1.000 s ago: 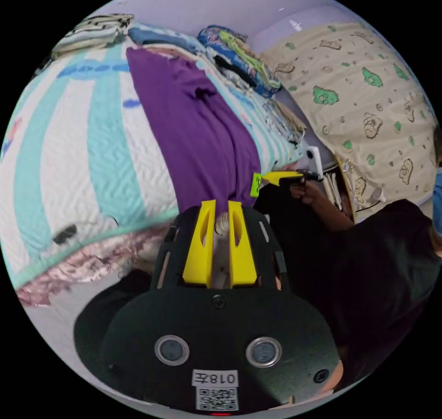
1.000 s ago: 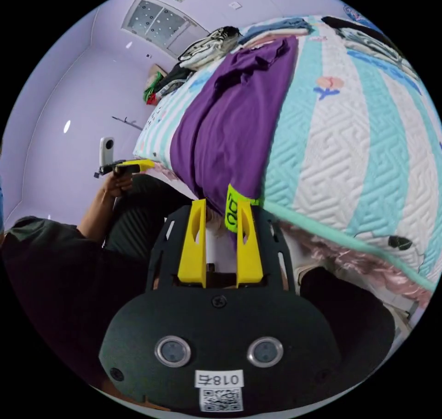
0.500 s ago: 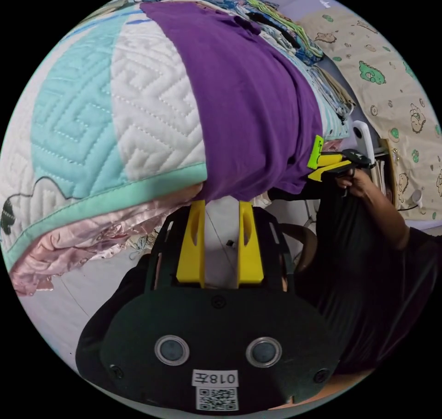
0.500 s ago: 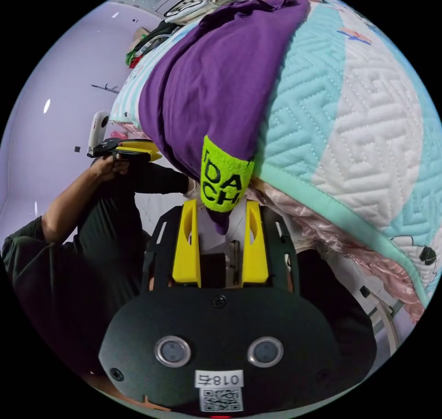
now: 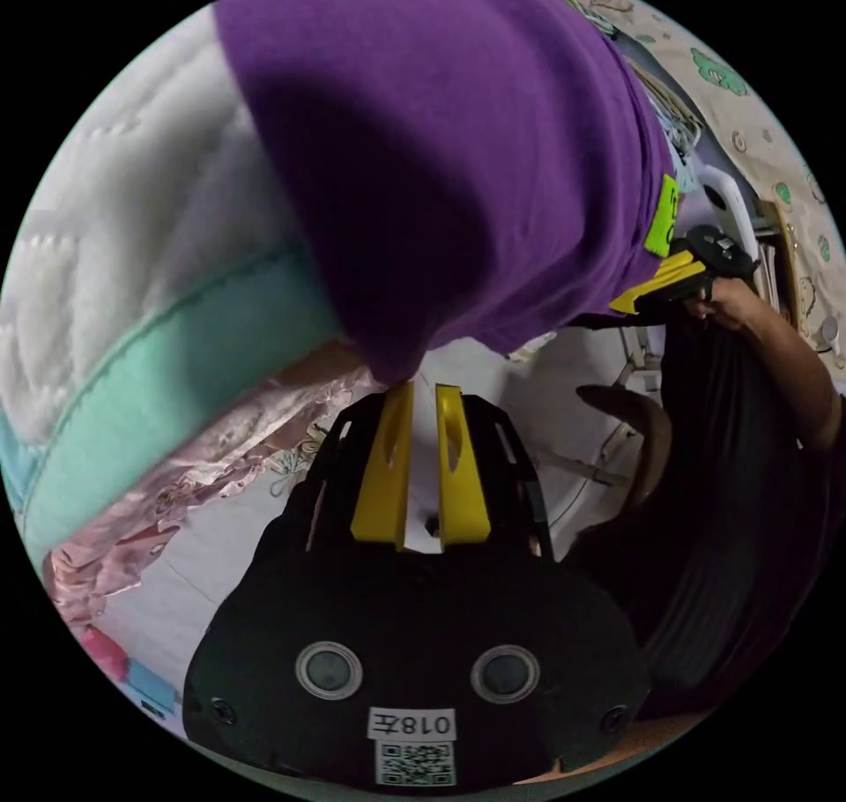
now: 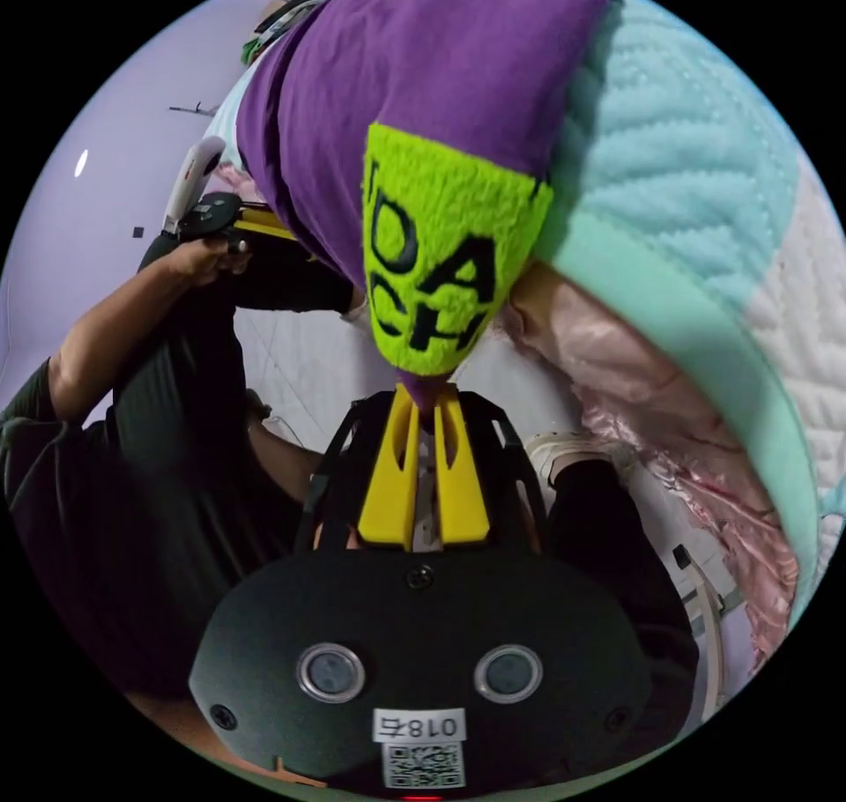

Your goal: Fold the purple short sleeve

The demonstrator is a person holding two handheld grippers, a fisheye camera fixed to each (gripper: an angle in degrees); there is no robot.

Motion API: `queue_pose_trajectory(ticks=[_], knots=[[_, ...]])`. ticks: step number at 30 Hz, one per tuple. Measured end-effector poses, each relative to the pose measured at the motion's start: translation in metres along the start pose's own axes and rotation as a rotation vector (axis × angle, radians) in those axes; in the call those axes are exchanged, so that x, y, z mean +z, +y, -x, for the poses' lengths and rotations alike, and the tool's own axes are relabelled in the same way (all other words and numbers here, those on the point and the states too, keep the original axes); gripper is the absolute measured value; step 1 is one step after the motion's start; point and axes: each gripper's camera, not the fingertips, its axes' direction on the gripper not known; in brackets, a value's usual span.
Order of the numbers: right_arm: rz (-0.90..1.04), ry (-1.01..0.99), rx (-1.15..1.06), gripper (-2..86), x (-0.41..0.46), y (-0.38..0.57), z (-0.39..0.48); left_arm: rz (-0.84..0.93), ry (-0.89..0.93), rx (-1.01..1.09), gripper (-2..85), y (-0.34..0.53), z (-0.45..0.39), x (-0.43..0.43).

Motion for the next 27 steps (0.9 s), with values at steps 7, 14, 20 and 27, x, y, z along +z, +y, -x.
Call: queue_pose_trajectory(ticks=[7,14,20,27], knots=[[-0.055,-0.018,0.028,5.6,0.004,0.017,0.006,-0.067,0.017,-0.048,8.2,0.004,0.0,-0.017],[-0.083,-0.012,0.057,9.9,0.007,0.005,0.006,-0.125,-0.046,-0.02,11.2,0.006,-0.008,-0.02],[-0.085,0.031,0.042,11.1,0.013,-0.001,0.01,-0.107,-0.149,-0.006,11.8,0.008,-0.014,-0.013],[-0.091,0.03,0.002,11.6,0.02,-0.004,0.01,-0.114,-0.024,0.026,9.2,0.004,-0.003,-0.002]])
